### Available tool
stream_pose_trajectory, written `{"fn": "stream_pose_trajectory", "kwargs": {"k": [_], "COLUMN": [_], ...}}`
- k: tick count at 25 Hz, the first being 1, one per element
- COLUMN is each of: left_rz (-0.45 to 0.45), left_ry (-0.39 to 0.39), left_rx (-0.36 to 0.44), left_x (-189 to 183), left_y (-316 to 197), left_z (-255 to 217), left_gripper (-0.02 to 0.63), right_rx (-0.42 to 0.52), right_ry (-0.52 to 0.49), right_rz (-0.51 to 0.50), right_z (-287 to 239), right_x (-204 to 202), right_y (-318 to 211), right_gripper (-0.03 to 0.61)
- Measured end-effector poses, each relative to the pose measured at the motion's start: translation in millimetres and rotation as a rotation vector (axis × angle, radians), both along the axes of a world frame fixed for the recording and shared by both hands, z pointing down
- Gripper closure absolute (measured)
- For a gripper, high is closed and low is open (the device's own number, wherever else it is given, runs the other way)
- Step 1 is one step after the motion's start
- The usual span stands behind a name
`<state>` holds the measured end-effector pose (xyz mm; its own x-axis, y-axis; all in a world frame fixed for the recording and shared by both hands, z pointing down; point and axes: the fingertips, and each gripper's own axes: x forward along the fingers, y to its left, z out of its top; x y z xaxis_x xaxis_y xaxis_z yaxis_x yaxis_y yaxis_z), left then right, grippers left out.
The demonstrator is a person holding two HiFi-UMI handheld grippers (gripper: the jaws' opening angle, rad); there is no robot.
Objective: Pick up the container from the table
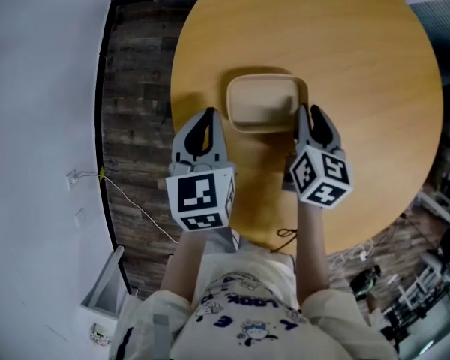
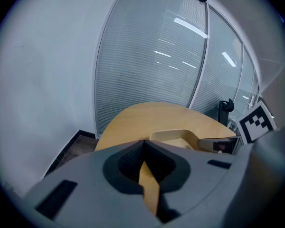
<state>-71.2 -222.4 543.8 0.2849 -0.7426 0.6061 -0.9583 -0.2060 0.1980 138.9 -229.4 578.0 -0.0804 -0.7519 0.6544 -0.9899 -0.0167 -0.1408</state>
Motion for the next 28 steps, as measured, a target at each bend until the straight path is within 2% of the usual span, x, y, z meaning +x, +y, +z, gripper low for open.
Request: {"fn": "stream_pose_trajectory", "kwargs": {"k": [3, 10, 19, 28], "left_rz": [-0.001, -0.011, -0.027, -0.038], "left_ry": [0.002, 0.006, 0.009, 0.021], "left_rx": [-0.009, -0.019, -0.012, 0.04], "left_x": [0.0, 1.2, -6.2, -9.8], "left_y": [1.2, 1.2, 6.6, 7.1], "left_z": [3.9, 8.7, 4.2, -24.2], "left_gripper": [0.612, 0.612, 0.612, 0.612], "right_rx": [-0.016, -0.023, -0.016, 0.047], "right_ry": [0.001, -0.006, -0.078, -0.075], "right_rz": [0.003, 0.007, 0.061, 0.054], "right_z": [5.0, 8.0, 4.6, -30.1], "right_x": [-0.7, -1.3, -2.1, -6.0], "right_y": [1.1, -1.7, -1.3, 1.4], "right_gripper": [0.519, 0.549, 0.56, 0.561]}}
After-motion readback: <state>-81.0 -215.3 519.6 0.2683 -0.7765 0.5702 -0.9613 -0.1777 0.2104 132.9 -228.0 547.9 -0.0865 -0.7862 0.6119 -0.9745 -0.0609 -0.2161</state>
